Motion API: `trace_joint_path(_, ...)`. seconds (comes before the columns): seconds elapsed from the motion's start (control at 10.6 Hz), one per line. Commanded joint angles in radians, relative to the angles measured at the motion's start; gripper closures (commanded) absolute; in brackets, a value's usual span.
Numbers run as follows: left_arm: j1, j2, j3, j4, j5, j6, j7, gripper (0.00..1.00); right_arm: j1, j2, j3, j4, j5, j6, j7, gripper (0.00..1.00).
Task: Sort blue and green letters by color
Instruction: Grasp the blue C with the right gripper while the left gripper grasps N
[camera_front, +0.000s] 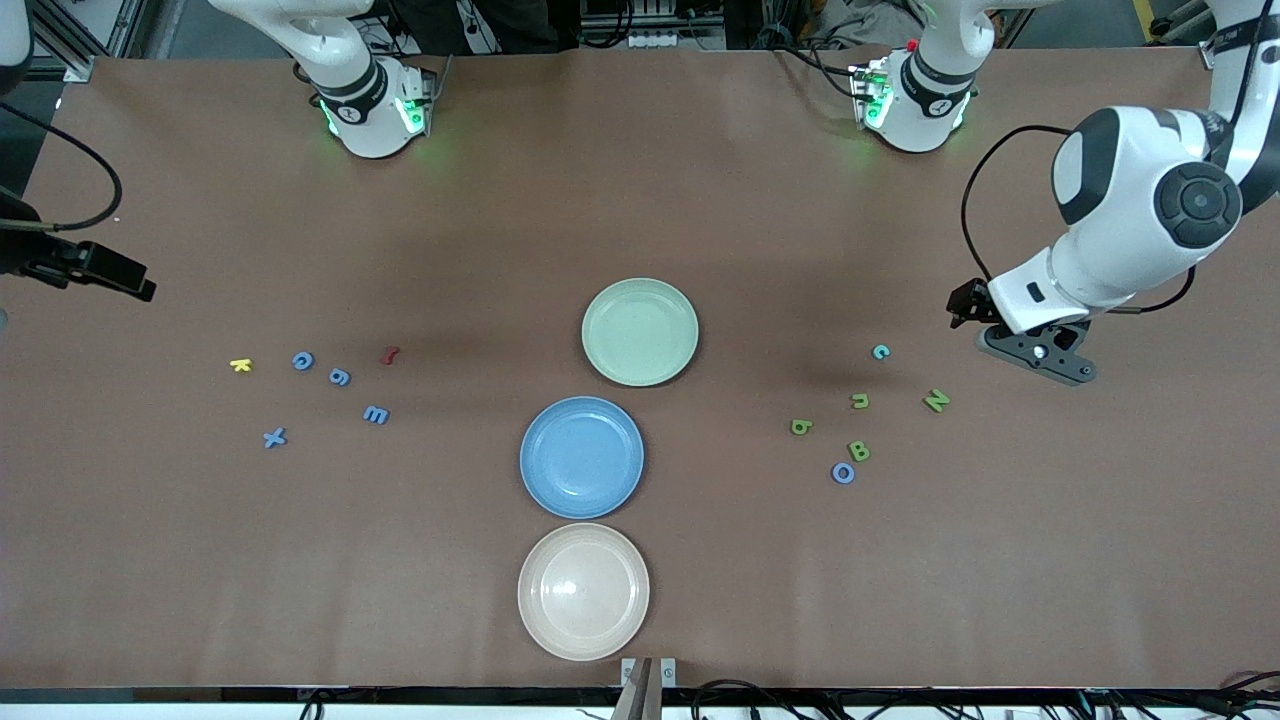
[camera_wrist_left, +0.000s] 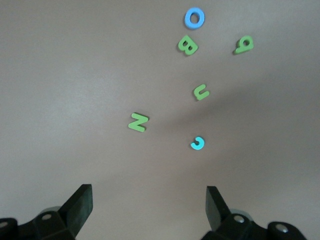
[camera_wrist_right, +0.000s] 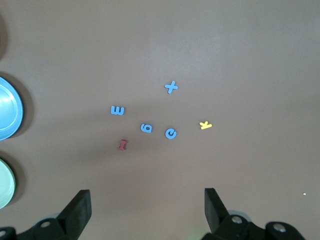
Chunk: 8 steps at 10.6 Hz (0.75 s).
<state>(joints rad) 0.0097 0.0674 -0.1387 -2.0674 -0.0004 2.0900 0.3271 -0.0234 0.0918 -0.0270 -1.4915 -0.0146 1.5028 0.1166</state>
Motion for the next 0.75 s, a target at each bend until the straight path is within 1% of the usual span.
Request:
trace_joint_path(0.0,0.018,0.029,-0.001,-0.078,-0.015,0.140,0.113,0.00,0.010,0.006,0.002,-0.074,-0.016,0.066,-0.002,0.00)
trace_joint_path(0.09,0.016,0.046,-0.001,-0.117,-0.015,0.218,0.131,0.00,0.010,0.005,0.004,-0.126,-0.013,0.110,-0.002,0.00)
trace_joint_path(0.19,0.018,0.080,-0.001,-0.122,-0.015,0.255,0.153,0.00,0.011,-0.001,0.004,-0.191,-0.011,0.166,-0.002,0.00)
trace_joint_path(0.38,0.022,0.136,0.001,-0.128,-0.013,0.327,0.211,0.00,0.011,-0.004,0.013,-0.263,-0.008,0.232,0.000,0.00)
trace_joint_path(0.57,0.036,0.198,0.001,-0.125,-0.009,0.392,0.260,0.01,0.008,-0.007,0.013,-0.369,-0.008,0.334,0.046,0.00)
trace_joint_path(0.66,0.053,0.233,0.001,-0.122,-0.003,0.434,0.307,0.07,0.007,-0.004,0.013,-0.430,-0.008,0.411,0.089,0.00)
